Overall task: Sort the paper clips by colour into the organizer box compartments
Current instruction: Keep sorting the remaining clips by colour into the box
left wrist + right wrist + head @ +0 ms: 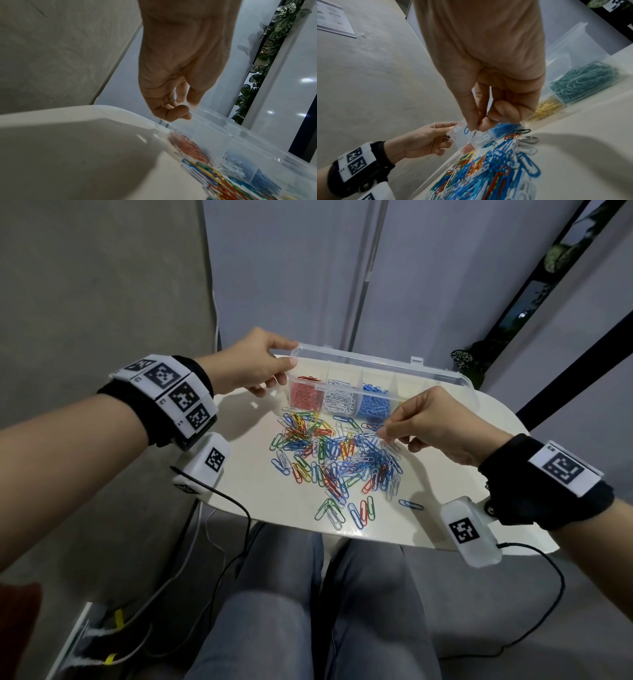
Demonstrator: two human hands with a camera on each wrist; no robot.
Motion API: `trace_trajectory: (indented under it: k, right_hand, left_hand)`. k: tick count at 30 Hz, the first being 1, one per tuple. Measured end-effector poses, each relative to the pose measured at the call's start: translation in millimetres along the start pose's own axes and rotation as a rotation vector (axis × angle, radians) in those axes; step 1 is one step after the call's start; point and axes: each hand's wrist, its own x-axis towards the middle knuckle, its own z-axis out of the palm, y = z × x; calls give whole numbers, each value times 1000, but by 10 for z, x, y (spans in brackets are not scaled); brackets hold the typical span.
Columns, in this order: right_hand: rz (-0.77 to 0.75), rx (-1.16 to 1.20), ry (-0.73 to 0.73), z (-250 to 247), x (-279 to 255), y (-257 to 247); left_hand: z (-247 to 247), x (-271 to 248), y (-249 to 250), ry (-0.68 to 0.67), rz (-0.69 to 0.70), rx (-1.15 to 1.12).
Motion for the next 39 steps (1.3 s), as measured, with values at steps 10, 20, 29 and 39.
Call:
trace_trajectory:
  k: [10,20,29,39]
  right_hand:
    - [-159,99,223,-31,152,-308]
    - [-131,23,372,11,455,-472]
    - [-218,-131,375,-260,315,-296]
    - [-306,-829,-269,111,-31,-135]
  left_hand:
    - [0,-18,7,-6,-2,0]
    - [-4,-35,30,-3,-1,18]
    - [-3,-22,2,-4,-1,-6]
    - [7,-30,12,0,0,-10]
